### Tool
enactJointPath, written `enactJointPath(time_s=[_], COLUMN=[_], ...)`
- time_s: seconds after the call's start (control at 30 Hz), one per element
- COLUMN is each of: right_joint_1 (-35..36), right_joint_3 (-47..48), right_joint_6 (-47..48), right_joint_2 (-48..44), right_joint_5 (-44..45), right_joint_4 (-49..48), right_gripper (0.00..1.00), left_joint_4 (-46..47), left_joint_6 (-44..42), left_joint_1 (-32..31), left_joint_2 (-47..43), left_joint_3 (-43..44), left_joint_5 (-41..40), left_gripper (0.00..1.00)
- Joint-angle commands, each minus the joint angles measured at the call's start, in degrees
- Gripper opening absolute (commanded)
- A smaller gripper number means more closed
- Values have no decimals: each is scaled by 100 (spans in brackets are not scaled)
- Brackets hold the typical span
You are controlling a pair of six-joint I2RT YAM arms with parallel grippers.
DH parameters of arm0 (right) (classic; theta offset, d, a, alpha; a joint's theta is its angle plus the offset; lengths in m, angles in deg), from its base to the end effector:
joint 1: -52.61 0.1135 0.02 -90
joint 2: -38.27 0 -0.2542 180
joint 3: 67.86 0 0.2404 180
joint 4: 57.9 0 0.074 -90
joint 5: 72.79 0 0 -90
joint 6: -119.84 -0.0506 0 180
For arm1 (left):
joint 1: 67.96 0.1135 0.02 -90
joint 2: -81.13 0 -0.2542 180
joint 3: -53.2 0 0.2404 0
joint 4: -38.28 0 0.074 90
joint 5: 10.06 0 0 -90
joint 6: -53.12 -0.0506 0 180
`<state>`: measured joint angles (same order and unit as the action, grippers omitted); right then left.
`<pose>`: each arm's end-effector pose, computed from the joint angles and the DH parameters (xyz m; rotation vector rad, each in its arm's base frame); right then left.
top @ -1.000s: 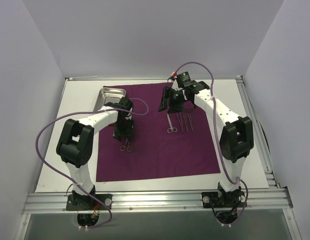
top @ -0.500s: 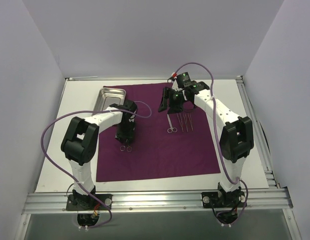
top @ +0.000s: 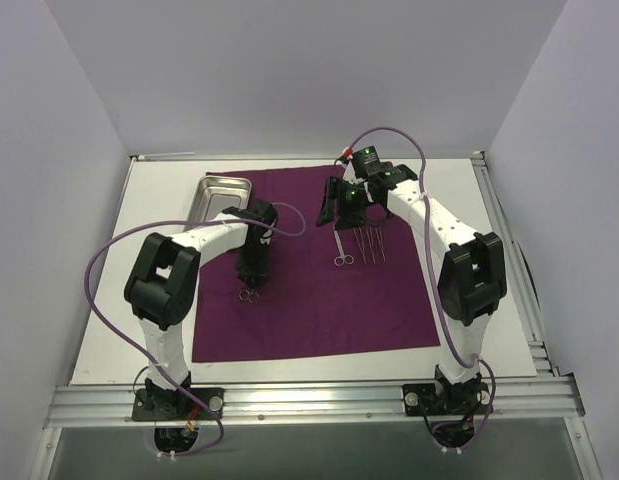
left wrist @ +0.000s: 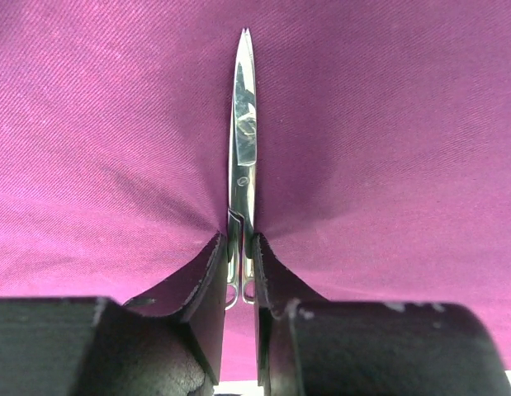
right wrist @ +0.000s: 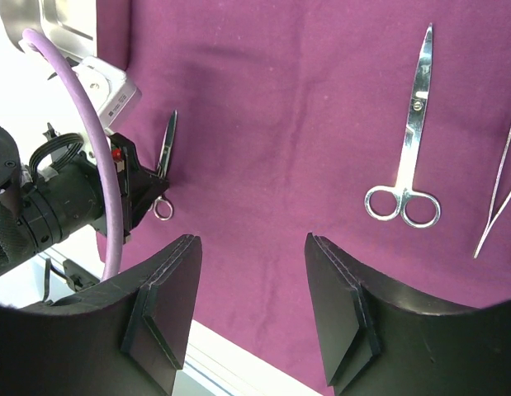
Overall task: Open and lay out the surgical kit
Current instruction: Pick up the medical item from the surgical kit.
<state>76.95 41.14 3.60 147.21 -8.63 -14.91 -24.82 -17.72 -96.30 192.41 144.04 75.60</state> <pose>0.3831 0.1975 0.2728 -0.2012 2.4188 0.9503 0.3112 -0.1635 0.1427 0.2343 2.9986 0.0360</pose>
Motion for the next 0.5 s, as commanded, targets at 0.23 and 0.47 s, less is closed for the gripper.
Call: enactJointPath(time_s=[0.23, 0.47], right_joint_1=[-26, -26], right_joint_3=[64, 73], right_joint_6=[66, 75], right_joint_2=[-321, -277], right_joint_5=[18, 1], right_joint_4=[29, 56], right_gripper=[54, 54], left_joint_4=[-146, -93], left_joint_6=[-26, -44], left_joint_1=[-14, -14], left_joint_2=[-2, 34], left_joint_3=[88, 96], left_joint_5=[-181, -208], left_gripper=[35, 34])
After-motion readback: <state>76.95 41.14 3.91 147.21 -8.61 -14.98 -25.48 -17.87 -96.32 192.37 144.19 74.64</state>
